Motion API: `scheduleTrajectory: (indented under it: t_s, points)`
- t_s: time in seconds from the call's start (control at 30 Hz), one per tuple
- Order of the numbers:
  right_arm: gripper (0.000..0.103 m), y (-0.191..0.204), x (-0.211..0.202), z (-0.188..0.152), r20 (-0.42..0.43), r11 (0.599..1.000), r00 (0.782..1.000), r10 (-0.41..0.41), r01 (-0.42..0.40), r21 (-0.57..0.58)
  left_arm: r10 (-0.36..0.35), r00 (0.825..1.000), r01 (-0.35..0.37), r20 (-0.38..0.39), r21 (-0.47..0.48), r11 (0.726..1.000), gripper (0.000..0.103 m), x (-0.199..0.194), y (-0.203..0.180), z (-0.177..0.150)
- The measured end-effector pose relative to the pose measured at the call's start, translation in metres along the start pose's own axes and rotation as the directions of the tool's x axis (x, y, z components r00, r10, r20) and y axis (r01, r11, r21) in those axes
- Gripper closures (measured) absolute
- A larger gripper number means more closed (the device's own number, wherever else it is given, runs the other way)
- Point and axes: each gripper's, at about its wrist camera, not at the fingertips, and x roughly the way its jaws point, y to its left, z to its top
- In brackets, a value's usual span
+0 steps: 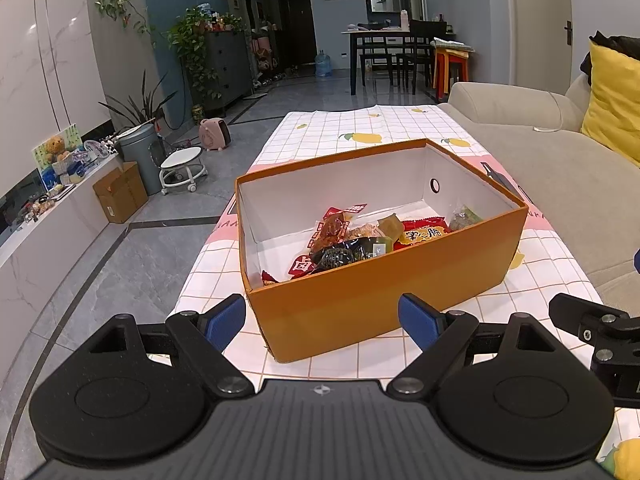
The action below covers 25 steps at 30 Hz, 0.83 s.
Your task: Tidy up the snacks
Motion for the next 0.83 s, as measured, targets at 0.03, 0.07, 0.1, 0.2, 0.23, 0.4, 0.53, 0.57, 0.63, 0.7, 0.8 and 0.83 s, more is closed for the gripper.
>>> scheduleTrajectory:
  t_s: [0.03, 0.07, 0.1, 0.2, 0.23, 0.4, 0.53, 0.57, 0.63, 0.7, 0.8, 0.83]
  points:
    - [0.004, 0.0001, -0.0001, 0.0, 0.0, 1.0, 1.0, 0.0, 0.0, 0.001, 0.0, 1.0, 0.0, 0.0, 0.0, 1.0, 0.002, -0.0004, 0.0, 0.0]
    - [0.004, 0.0001, -0.0001, 0.0001, -0.001, 1.0, 1.0, 0.0, 0.0, 0.001, 0.001, 1.0, -0.001, 0.0, -0.001, 1.0, 0.002, -0.0002, 0.0, 0.0]
    - [0.004, 0.0001, 0.0, 0.0001, -0.001, 1.0, 1.0, 0.0, 0.0, 0.0, 0.0, 1.0, 0.0, -0.001, 0.0, 1.0, 0.002, 0.0, 0.0, 0.0001]
    - [0.004, 0.0001, -0.0002, 0.0001, 0.0, 1.0, 1.0, 0.0, 0.0, 0.0, 0.0, 1.0, 0.0, -0.002, -0.001, 1.0, 0.002, -0.0001, -0.0001, 0.0001]
    - [0.004, 0.0001, -0.0002, 0.0001, 0.0, 1.0, 1.0, 0.0, 0.0, 0.0, -0.002, 1.0, 0.002, -0.004, 0.0, 1.0, 0.002, 0.001, -0.0004, 0.0001]
    - [0.004, 0.0002, -0.0002, 0.0001, -0.001, 1.0, 1.0, 0.0, 0.0, 0.001, 0.001, 1.0, -0.001, -0.004, 0.006, 1.0, 0.002, 0.002, -0.0021, -0.0003]
    - [0.004, 0.0003, -0.0001, 0.0002, -0.002, 1.0, 1.0, 0.0, 0.0, 0.0, 0.002, 1.0, -0.002, -0.003, 0.006, 1.0, 0.002, 0.0019, -0.0027, 0.0006]
    - [0.004, 0.0003, -0.0001, 0.0002, -0.002, 1.0, 1.0, -0.001, 0.001, 0.001, -0.002, 1.0, 0.002, -0.005, 0.004, 1.0, 0.002, 0.0016, -0.0027, 0.0006]
    - [0.004, -0.0002, 0.0005, -0.0005, -0.003, 1.0, 1.0, 0.0, 0.0, 0.002, -0.013, 1.0, 0.013, -0.006, -0.002, 1.0, 0.002, 0.001, -0.0014, 0.0007]
    - [0.004, -0.0003, 0.0007, -0.0007, -0.004, 1.0, 1.0, -0.001, 0.001, 0.002, -0.019, 1.0, 0.019, -0.006, -0.006, 1.0, 0.002, 0.0001, -0.0007, 0.0002]
    - [0.004, -0.0007, 0.0009, -0.0009, -0.004, 1.0, 1.0, -0.001, 0.001, 0.002, -0.012, 1.0, 0.012, -0.004, -0.009, 1.0, 0.002, -0.0007, 0.0003, 0.0002]
    - [0.004, -0.0007, 0.0009, -0.0009, -0.005, 1.0, 1.0, -0.002, 0.002, 0.002, -0.013, 1.0, 0.013, -0.004, -0.013, 1.0, 0.002, -0.0011, 0.001, 0.0005]
